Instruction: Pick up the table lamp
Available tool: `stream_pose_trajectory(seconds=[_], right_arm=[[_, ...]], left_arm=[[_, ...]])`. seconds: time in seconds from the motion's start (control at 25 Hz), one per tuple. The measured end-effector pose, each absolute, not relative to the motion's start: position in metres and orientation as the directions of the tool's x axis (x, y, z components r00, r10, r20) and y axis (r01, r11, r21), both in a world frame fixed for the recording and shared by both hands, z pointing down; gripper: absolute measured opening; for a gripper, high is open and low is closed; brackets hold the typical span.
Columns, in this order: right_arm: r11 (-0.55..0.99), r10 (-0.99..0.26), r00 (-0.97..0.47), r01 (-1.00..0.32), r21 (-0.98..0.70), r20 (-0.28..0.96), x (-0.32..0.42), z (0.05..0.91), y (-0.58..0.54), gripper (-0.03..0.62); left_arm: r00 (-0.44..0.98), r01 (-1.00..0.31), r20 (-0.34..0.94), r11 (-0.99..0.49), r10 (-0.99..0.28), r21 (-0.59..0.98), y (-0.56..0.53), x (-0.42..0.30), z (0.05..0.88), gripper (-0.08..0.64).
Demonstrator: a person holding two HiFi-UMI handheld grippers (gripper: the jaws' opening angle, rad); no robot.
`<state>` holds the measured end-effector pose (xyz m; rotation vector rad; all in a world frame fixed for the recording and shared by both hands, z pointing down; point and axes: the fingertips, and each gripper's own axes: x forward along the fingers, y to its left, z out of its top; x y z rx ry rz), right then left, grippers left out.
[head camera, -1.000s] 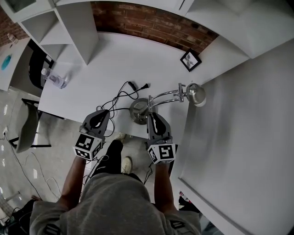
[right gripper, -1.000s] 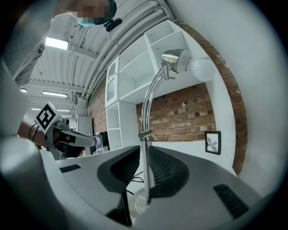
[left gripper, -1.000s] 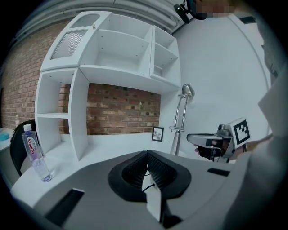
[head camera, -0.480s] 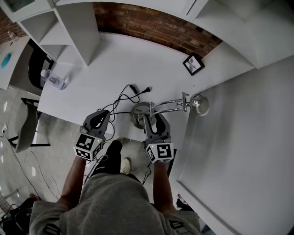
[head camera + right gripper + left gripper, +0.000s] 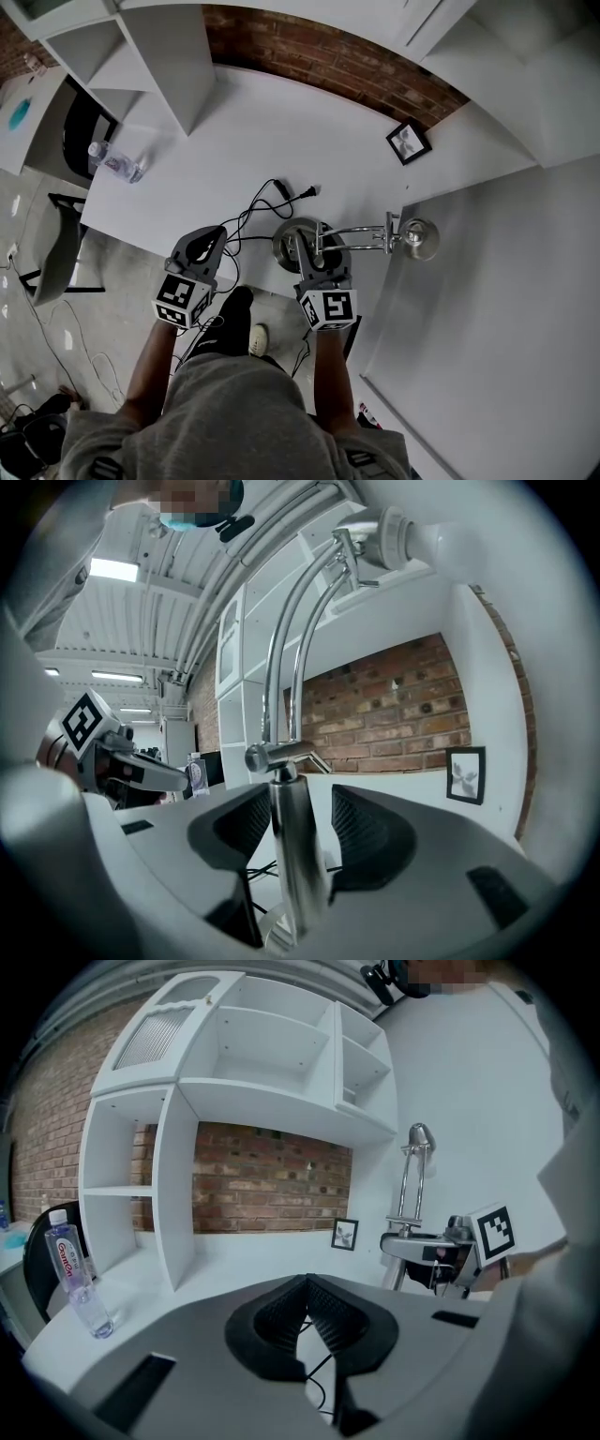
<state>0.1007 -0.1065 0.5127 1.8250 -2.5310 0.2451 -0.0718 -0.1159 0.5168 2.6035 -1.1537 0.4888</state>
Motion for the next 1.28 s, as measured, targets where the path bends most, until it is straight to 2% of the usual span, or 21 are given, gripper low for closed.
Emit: stream_pose_trajectory(seconds=[1.28], right_arm=[[0.355, -0.922, -0.368, -0.927, -0.121, 0.119, 0.083, 0.524, -0.144, 0.196]], left_arm=[[0.572, -0.8, 0.423, -0.593, -0.703, 0.096, -0.136, -0.102, 0.532, 0.005]])
